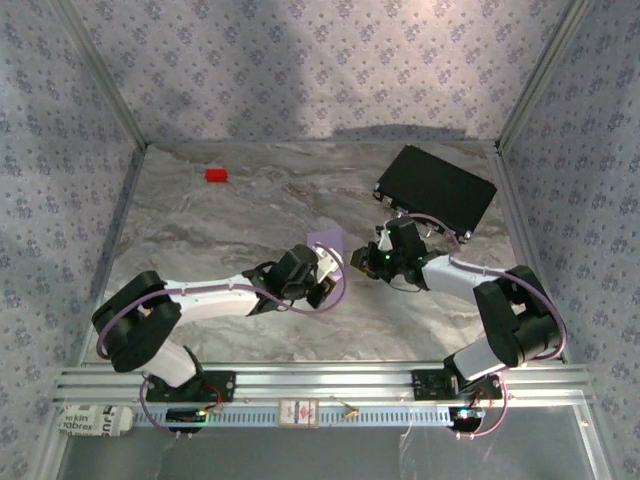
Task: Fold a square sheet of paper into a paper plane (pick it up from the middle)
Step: Fold the triangle a second time at the center of the table.
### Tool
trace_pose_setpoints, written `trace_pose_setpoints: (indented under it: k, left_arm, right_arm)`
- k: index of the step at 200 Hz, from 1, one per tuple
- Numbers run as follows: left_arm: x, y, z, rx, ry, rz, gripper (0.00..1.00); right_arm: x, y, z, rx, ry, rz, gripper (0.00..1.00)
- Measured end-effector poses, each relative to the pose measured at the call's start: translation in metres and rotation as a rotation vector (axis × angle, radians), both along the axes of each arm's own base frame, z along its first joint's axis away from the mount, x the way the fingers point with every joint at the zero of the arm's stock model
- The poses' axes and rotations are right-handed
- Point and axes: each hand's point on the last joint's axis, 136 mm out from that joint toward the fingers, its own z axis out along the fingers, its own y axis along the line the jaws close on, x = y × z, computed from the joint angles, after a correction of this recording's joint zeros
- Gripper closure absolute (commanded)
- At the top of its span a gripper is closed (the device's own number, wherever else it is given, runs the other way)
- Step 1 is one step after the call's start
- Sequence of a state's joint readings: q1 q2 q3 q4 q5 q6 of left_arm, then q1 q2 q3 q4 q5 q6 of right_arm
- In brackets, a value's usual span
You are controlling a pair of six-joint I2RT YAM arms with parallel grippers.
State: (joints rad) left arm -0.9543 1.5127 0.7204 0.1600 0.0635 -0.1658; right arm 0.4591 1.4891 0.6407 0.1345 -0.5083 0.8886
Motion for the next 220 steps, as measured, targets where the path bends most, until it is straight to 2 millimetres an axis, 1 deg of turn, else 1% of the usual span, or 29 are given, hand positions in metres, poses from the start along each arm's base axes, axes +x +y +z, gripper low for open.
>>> trace_pose_setpoints:
  k: [17, 38, 92, 127, 173, 200, 220]
  left_arm:
    - [0.000, 0.003, -0.003, -0.005, 0.021, 0.006, 0.92]
    - [0.001, 0.005, -0.005, -0.012, 0.043, 0.017, 0.91]
    - [0.001, 0.008, -0.007, -0.023, 0.074, 0.030, 0.90]
    - [0.003, 0.010, -0.007, -0.031, 0.089, 0.032, 0.90]
    - [0.003, 0.017, -0.011, -0.036, 0.150, 0.037, 0.99]
    - [0.001, 0.019, -0.013, -0.040, 0.184, 0.033, 0.99]
    - [-0.001, 0.019, -0.015, -0.046, 0.209, 0.031, 0.99]
  right_arm:
    - [-0.010, 0.007, -0.003, -0.003, 0.011, 0.029, 0.90]
    - [-0.018, 0.015, -0.006, -0.004, 0.019, 0.058, 0.90]
    - [-0.030, 0.026, -0.018, -0.019, 0.054, 0.100, 0.91]
    - [-0.033, 0.029, -0.024, -0.023, 0.066, 0.111, 0.90]
    - [-0.033, 0.032, -0.024, -0.021, 0.066, 0.117, 0.91]
    - [-0.036, 0.035, -0.026, -0.038, 0.064, 0.125, 0.93]
    - [-0.040, 0.035, -0.031, -0.066, 0.072, 0.125, 0.94]
